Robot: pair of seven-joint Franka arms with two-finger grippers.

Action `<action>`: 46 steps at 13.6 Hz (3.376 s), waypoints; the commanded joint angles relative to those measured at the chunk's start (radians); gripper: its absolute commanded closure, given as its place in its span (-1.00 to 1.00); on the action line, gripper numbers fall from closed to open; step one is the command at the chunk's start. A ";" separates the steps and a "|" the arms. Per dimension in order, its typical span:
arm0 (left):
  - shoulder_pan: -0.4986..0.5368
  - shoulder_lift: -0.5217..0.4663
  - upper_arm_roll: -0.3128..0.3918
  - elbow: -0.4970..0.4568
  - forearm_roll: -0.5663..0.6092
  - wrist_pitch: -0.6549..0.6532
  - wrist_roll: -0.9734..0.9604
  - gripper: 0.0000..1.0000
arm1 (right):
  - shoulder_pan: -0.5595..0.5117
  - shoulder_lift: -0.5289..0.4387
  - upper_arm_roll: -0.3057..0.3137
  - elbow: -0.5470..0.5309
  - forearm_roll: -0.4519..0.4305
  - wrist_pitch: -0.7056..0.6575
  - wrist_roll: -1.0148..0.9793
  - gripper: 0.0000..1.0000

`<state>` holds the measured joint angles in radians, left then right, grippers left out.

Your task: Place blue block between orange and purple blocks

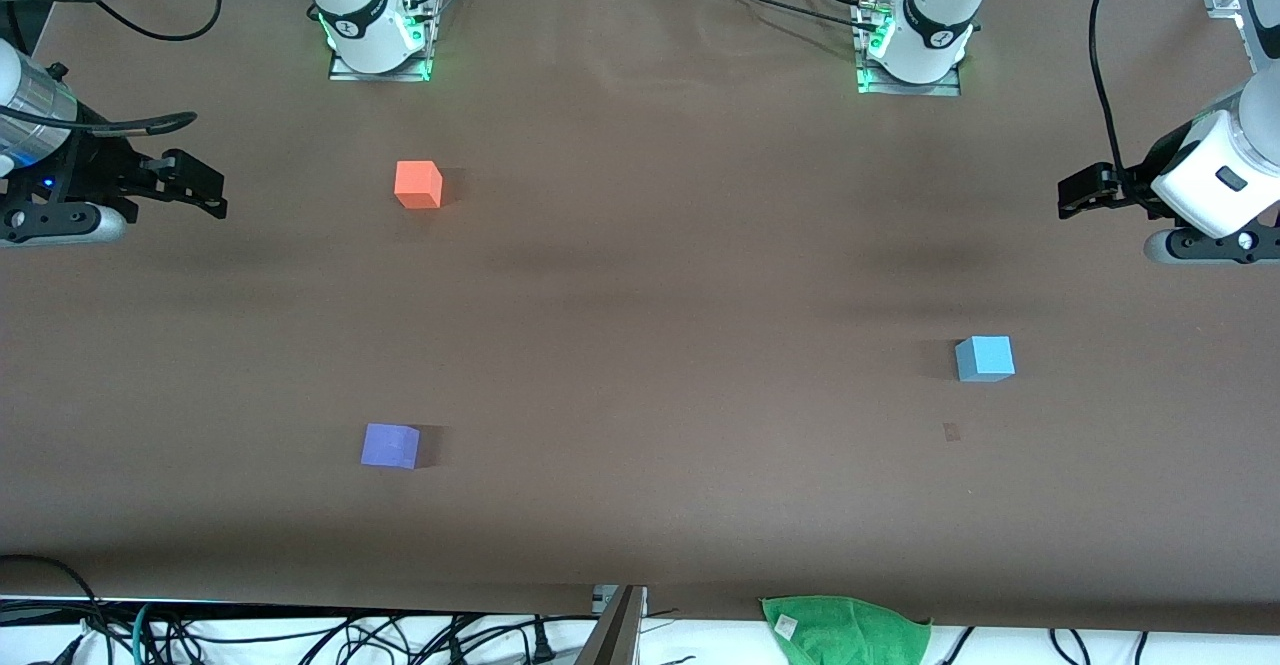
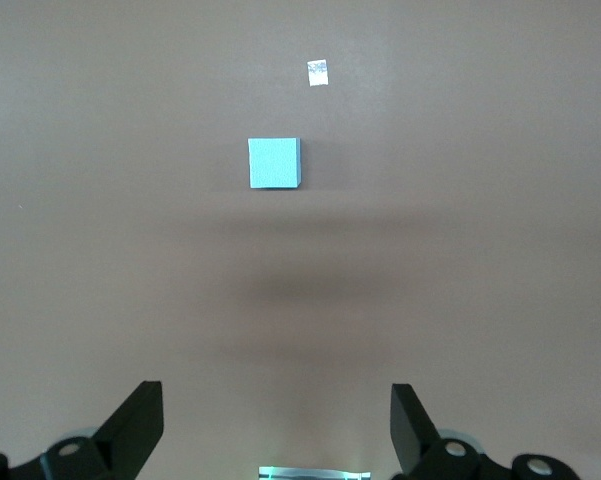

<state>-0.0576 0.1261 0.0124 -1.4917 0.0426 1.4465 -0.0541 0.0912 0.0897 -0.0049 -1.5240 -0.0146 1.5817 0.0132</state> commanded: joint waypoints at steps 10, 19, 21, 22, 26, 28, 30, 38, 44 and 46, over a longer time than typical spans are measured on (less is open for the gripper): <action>0.015 0.038 0.011 0.050 -0.050 -0.024 0.008 -1.00 | -0.002 -0.015 0.002 -0.010 -0.010 -0.012 0.010 -0.99; 0.085 0.082 0.011 0.033 -0.050 -0.061 0.188 -1.00 | -0.002 -0.015 0.003 -0.010 -0.010 -0.014 0.010 -0.99; 0.093 0.110 0.011 0.033 -0.050 -0.058 0.185 -1.00 | -0.002 -0.015 0.003 -0.010 -0.008 -0.014 0.010 -0.99; 0.094 0.134 0.012 0.031 -0.046 -0.052 0.180 -1.00 | -0.002 -0.015 0.003 -0.010 -0.008 -0.016 0.010 -0.99; 0.093 0.248 0.008 0.027 -0.050 -0.020 0.169 -1.00 | -0.002 -0.016 0.005 -0.009 -0.007 -0.023 0.014 -0.99; 0.085 0.267 0.005 0.004 -0.058 0.021 0.146 -1.00 | -0.002 -0.016 0.005 -0.010 -0.007 -0.025 0.016 -0.99; 0.096 0.291 0.003 -0.053 -0.059 0.105 0.149 -1.00 | -0.002 -0.016 0.005 -0.010 -0.005 -0.035 0.016 -0.99; 0.105 0.285 0.006 -0.361 -0.053 0.650 0.187 -1.00 | -0.001 -0.016 0.010 -0.008 -0.004 -0.037 0.011 -0.99; 0.114 0.342 0.006 -0.469 -0.046 0.972 0.238 -1.00 | -0.002 -0.016 0.010 -0.008 -0.004 -0.045 0.010 -0.99; 0.110 0.351 0.006 -0.481 -0.049 1.005 0.225 -1.00 | -0.002 -0.016 0.010 -0.008 -0.004 -0.048 0.011 -0.99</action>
<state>0.0529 0.4789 0.0203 -1.9544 0.0007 2.4162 0.1562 0.0922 0.0898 -0.0016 -1.5243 -0.0146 1.5458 0.0136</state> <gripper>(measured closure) 0.000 0.000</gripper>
